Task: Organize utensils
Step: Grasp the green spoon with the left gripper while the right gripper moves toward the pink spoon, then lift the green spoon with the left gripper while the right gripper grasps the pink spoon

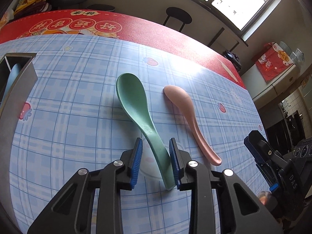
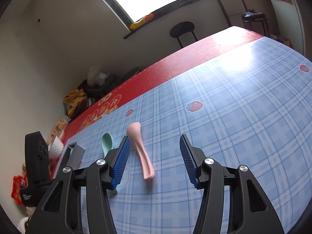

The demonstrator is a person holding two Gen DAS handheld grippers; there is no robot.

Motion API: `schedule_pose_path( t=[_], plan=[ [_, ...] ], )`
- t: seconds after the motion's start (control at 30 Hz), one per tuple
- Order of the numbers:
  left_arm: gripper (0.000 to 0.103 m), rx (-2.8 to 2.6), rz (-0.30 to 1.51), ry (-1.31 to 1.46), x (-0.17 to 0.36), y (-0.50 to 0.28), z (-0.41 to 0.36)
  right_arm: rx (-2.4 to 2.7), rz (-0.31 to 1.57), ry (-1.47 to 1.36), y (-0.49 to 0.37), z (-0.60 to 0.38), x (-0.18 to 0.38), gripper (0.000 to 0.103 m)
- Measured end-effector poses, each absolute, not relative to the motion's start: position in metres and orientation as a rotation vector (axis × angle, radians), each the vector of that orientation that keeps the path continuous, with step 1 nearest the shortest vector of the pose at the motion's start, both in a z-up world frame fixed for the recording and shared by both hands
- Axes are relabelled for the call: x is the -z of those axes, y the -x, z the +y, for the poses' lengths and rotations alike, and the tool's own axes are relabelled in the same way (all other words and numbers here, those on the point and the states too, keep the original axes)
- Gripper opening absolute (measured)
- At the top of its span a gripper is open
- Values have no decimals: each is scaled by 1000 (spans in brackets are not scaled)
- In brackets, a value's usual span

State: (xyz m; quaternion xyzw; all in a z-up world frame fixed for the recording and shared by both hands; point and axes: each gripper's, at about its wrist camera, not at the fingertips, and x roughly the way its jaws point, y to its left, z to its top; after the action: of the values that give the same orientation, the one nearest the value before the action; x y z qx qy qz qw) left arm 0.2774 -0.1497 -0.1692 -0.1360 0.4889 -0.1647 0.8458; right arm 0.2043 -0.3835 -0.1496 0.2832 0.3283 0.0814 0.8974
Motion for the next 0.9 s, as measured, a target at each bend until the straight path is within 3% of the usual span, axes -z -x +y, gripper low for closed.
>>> schedule_pose_path(
  t=[0.23,0.37,0.6,0.9],
  plan=[
    [22,359,1013,277,170,-279,-151,-161,684,-608,-205,-387,152,51],
    [7,368,1019,286,174,-280,-153,-165,693,-614,-206,-387,155,51],
    [7,346,977,255,169,-261,-144,-174,701,-614,-208,-385,156,51],
    [7,287,789,99,144,-196,-118,-177,721,-581,-213,-375,161,51]
  ],
)
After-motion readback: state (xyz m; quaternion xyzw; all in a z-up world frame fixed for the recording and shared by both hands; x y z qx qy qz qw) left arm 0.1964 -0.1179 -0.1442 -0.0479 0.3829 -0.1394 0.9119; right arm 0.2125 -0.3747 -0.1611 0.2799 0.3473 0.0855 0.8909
